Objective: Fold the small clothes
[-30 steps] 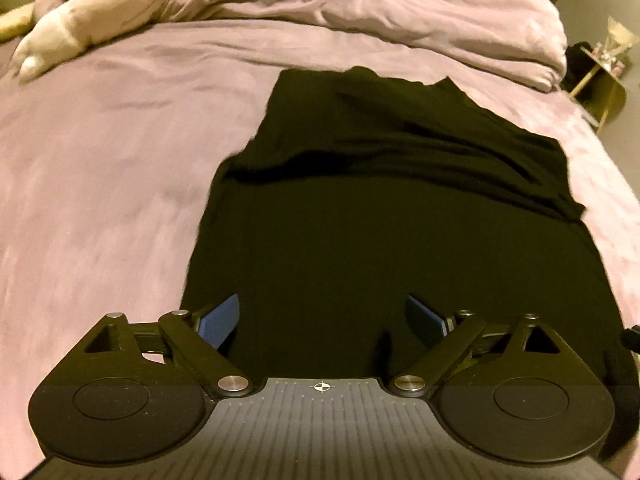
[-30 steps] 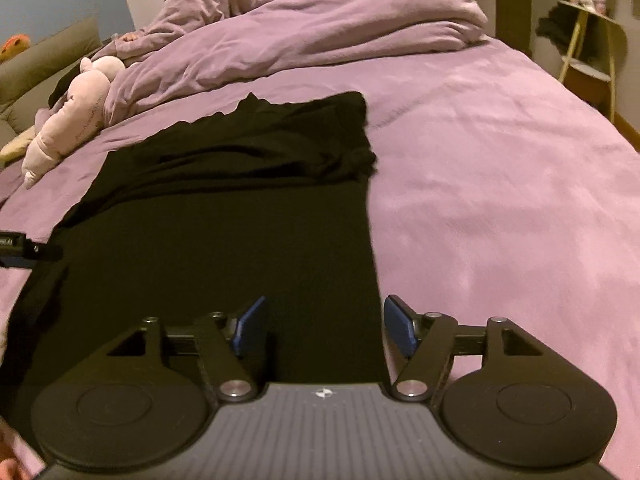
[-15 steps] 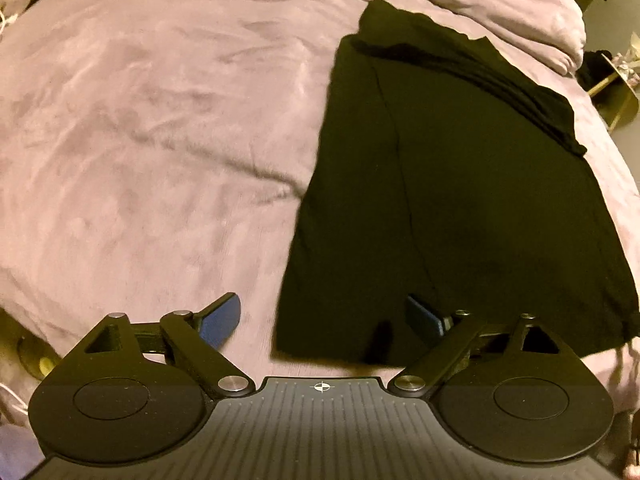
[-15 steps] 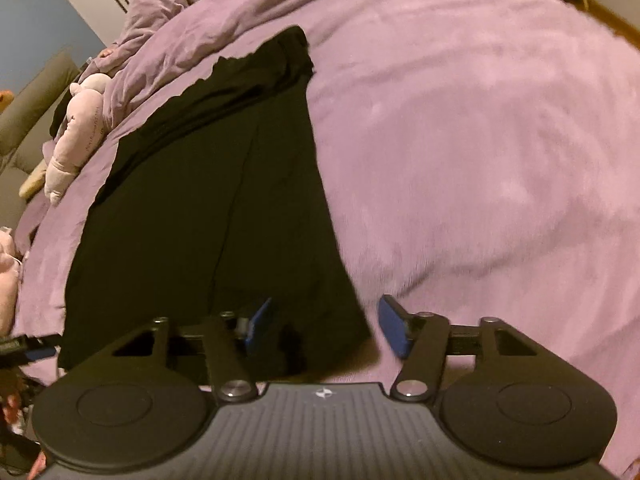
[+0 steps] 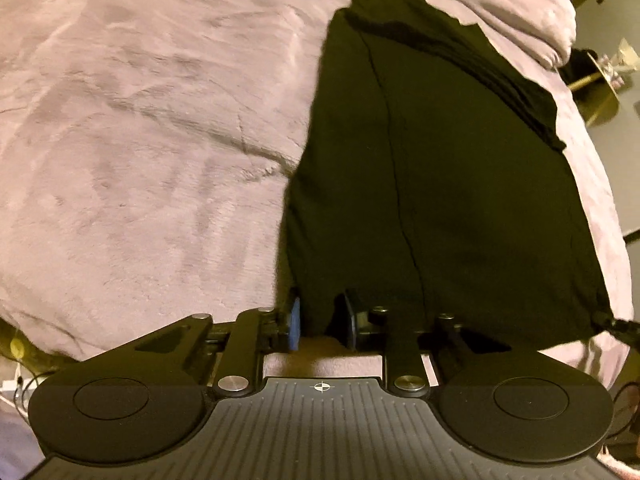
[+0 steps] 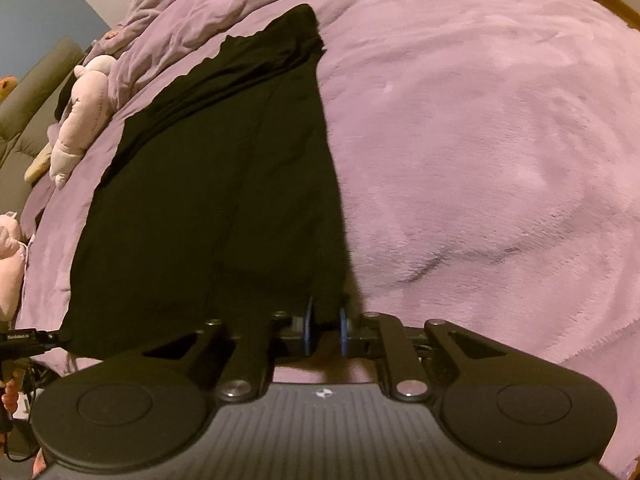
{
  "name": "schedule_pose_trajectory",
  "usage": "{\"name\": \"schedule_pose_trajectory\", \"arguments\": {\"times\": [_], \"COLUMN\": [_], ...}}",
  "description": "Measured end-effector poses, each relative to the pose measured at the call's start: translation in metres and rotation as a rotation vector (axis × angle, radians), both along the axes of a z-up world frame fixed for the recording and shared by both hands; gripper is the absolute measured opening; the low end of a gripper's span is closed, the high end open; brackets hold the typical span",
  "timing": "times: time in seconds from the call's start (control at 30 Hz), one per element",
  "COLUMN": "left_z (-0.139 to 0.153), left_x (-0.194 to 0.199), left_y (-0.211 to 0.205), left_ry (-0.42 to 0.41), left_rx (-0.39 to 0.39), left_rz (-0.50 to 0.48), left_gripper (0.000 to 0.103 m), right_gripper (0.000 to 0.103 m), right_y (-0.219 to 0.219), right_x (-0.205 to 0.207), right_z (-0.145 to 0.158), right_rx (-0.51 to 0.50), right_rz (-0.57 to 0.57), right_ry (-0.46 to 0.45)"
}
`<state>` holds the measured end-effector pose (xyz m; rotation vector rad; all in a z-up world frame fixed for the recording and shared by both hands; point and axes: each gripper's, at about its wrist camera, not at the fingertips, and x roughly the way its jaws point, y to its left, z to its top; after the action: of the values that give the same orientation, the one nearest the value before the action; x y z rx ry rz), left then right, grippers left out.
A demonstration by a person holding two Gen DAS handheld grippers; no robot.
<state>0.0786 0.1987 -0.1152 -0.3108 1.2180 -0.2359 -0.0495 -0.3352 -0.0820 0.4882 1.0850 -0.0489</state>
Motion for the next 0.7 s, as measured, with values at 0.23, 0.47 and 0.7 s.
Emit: {"name": "schedule_pose_trajectory", "arguments": {"times": [0.23,0.47,0.7], "left_z": [-0.005,0.006,0.063], "left_x": [0.009,0.018,0.061], "left_y": [-0.009,-0.018,-0.03], "left_ry": [0.057,0.048,-0.128], "left_rx": [-0.076,-0.158,-0.29], "left_rz": [-0.068,-0.104,-0.094], "left_gripper": [0.017,0.012,0.011], "right_gripper": [0.014,0.006,0.006], "right_y": [-0.002,-0.007,-0.023], "right_x": [0.008,0.014,0.053], "right_z": [-0.006,-0.005,0.016], "right_rx": [0.05,0.119,0.274], "right_rz": [0.015,0.027,-0.03], "right_ry": [0.045,0.051,-0.041]}}
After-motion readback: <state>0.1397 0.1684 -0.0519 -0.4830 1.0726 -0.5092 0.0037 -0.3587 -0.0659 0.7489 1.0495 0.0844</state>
